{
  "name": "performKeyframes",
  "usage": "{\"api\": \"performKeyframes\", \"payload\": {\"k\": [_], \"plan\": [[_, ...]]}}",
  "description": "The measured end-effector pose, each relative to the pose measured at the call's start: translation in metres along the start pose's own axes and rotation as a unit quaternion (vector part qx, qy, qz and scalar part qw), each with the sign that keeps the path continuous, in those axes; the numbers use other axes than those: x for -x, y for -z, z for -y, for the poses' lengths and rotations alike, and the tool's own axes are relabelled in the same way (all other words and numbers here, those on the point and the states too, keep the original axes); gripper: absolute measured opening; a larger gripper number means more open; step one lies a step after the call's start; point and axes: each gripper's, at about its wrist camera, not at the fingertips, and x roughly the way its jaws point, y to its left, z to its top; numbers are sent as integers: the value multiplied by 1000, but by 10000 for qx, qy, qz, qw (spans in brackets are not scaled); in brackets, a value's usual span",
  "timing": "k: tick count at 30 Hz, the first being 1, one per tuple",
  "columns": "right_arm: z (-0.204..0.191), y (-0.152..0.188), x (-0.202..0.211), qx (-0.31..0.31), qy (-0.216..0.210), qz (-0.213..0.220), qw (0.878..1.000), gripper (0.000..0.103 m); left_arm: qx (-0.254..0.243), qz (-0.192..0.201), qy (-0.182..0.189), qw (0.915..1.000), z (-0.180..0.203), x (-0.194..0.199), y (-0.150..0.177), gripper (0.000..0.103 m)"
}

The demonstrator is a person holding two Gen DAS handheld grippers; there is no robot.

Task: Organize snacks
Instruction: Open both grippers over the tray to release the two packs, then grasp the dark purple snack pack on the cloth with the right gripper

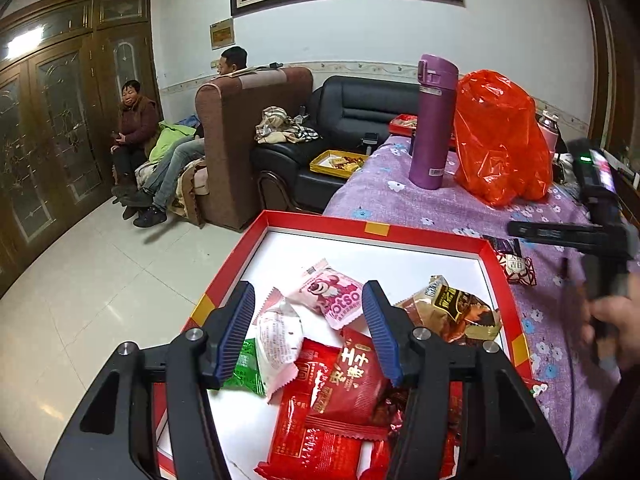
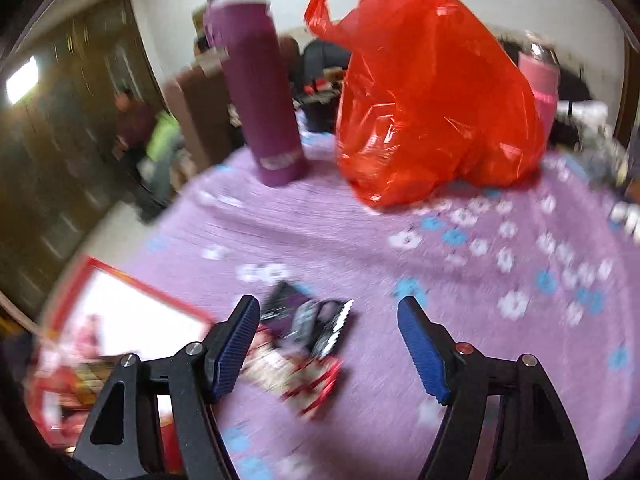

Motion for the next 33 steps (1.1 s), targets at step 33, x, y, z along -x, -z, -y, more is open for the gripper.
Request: {"api": "performKeyframes", "payload": {"k": [33], "plan": [[4,27,46,1139,-993,-694,9861,55,-654,45,516,9965,72,42,7,55]]}}
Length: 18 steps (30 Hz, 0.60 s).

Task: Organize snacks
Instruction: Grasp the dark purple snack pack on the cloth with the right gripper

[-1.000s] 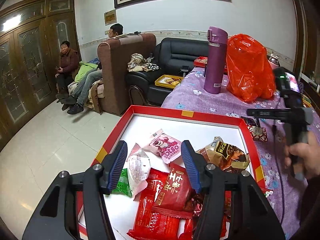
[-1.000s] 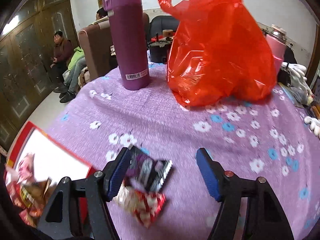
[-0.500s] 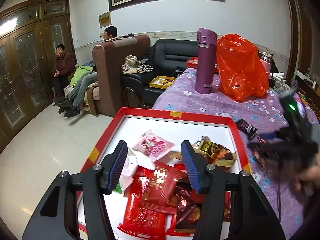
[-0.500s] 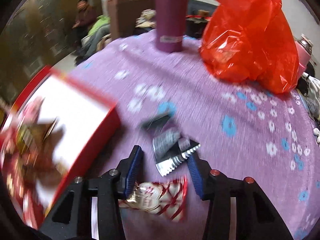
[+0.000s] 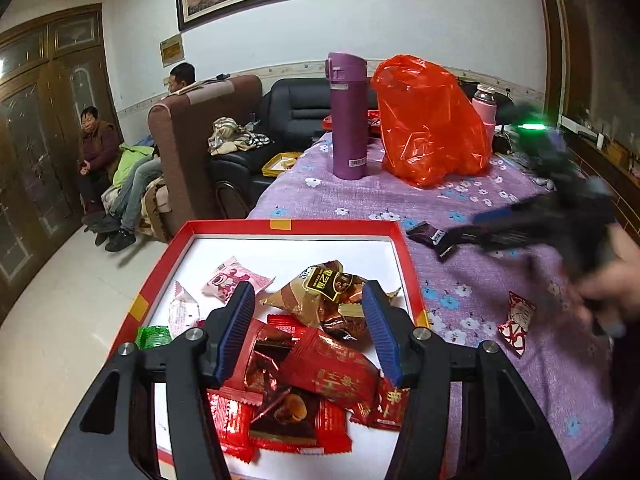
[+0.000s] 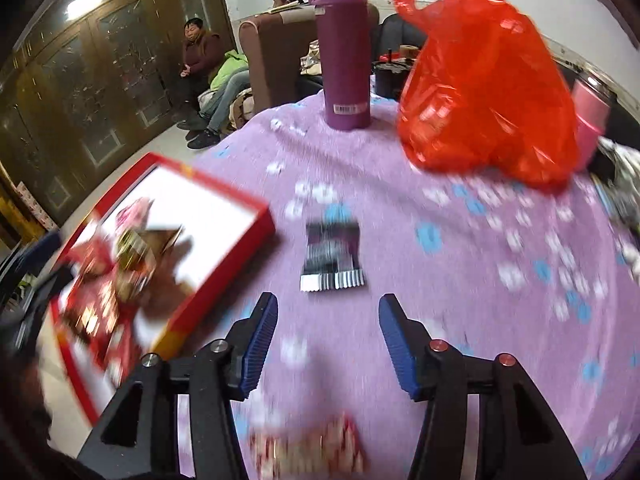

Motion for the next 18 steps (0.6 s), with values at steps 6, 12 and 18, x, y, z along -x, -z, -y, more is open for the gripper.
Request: {"api": "performKeyframes", "payload": {"k": [6,12,18], "plan": [[2,-27,-64,-131,133,-478,9987,54,-154,-71,-123,9998,2,6,3,55],[3,-11,-55,0,432,-365,9984,29,-318,-130,-32,9994,14,1,0,55],[55,31,-22,-468,637,-372,9962,27,-870,-317,640,9936,57,-3,-4,55]]}}
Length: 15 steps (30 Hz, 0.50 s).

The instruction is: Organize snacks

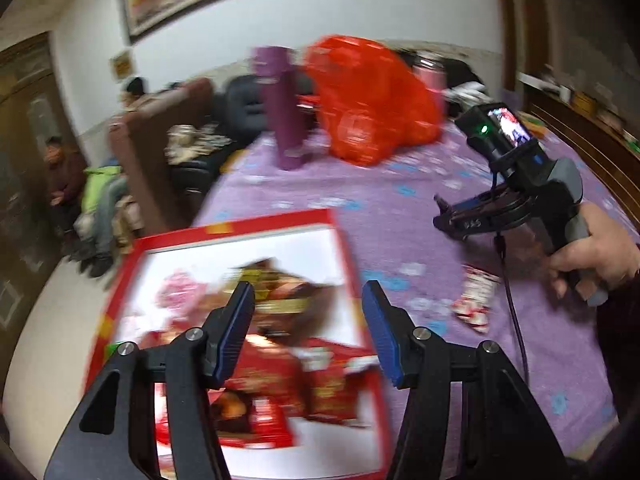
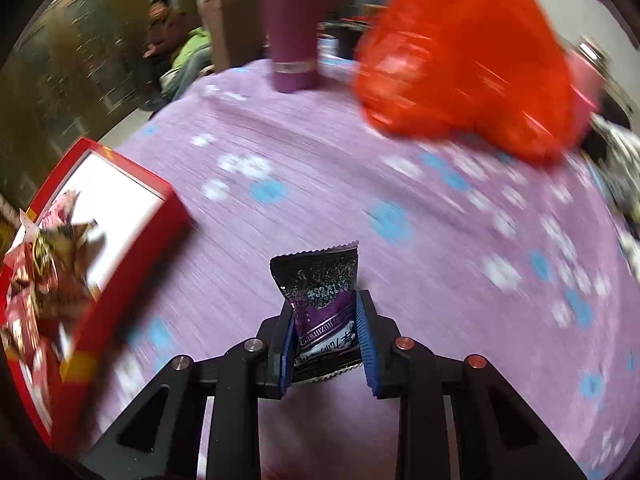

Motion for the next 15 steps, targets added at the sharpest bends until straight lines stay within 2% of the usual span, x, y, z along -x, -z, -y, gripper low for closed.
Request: {"api": "performKeyframes", "payload": {"k": [3,7,11,15], "plan": [[41,37,23,-334,102,-29,9994,28,-351,-173,464,9982,29,-10,-7,55],[76,69,45,-749,-157,70,9970,28,-878,-506,1117,9886,72,-31,-14,55],[91,80,51,-998,-485,319,9933,29,-1178,-830,1171,9826,100,-53,-16,55],[91,82,54,-950,-538,424,9931,30,-1179,-1107,1323,9779,112,-69,-14,55]]}}
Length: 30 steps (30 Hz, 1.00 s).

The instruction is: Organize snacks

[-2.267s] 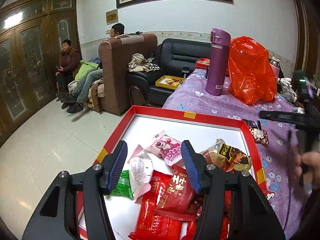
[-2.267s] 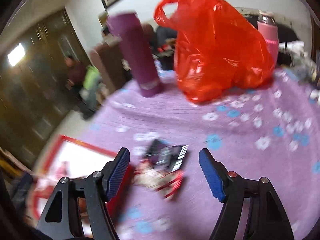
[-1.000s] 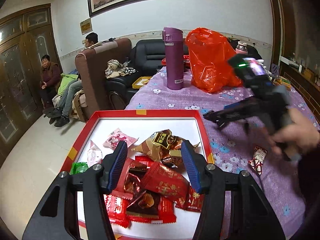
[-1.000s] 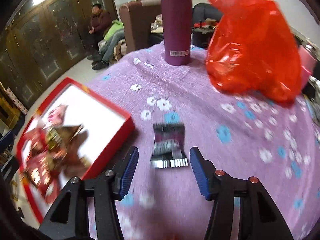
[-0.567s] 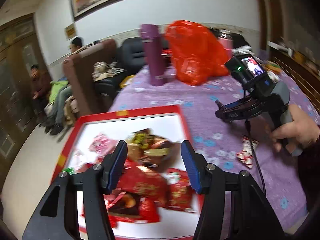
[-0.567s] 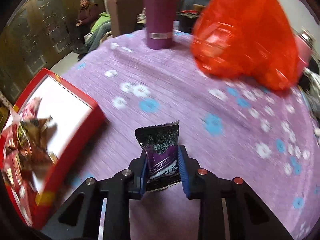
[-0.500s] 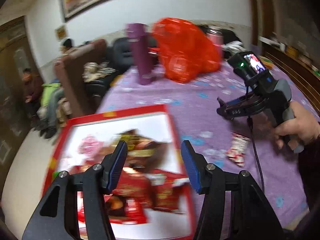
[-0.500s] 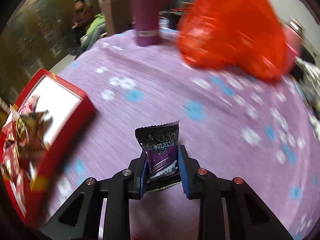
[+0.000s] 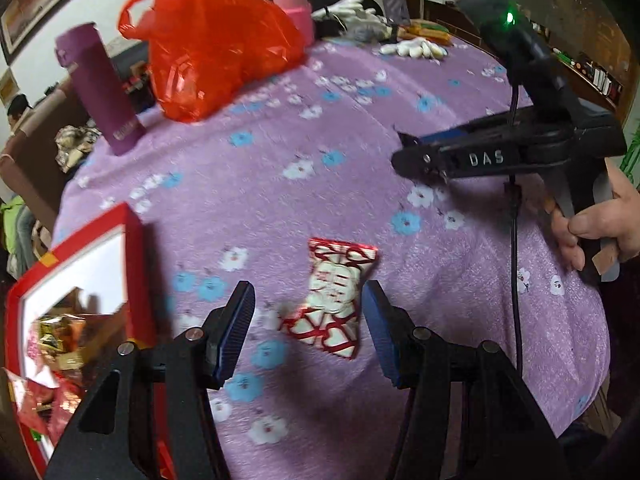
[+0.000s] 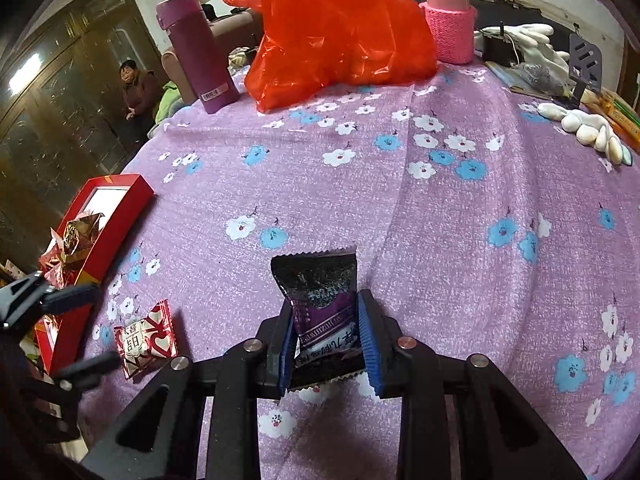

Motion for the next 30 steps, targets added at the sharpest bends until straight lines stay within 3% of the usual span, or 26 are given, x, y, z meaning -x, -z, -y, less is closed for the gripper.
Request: {"api": "performKeyframes", "payload": {"k": [3,9,21,24,30], "plan": [[3,-2,-3,-167,-150,3,9997,30,-36,-78,-35,10000,6,-6,-2,54],[-1,-1,-4,-21,-12,27,10000,31,-216,-40,-123,9997,10,-12,-4,54],[-1,-1,-6,19,1,82,10000,31,-11,-29,22,10000,5,-25,-1,54],[-1,-1,-7,33,-2,96,9999,31,79,18,72,9999,7,-26,0,50],[-1,0,-6,32,2,102,9999,31,255,129,199,9994,10,-25,1,34]]}}
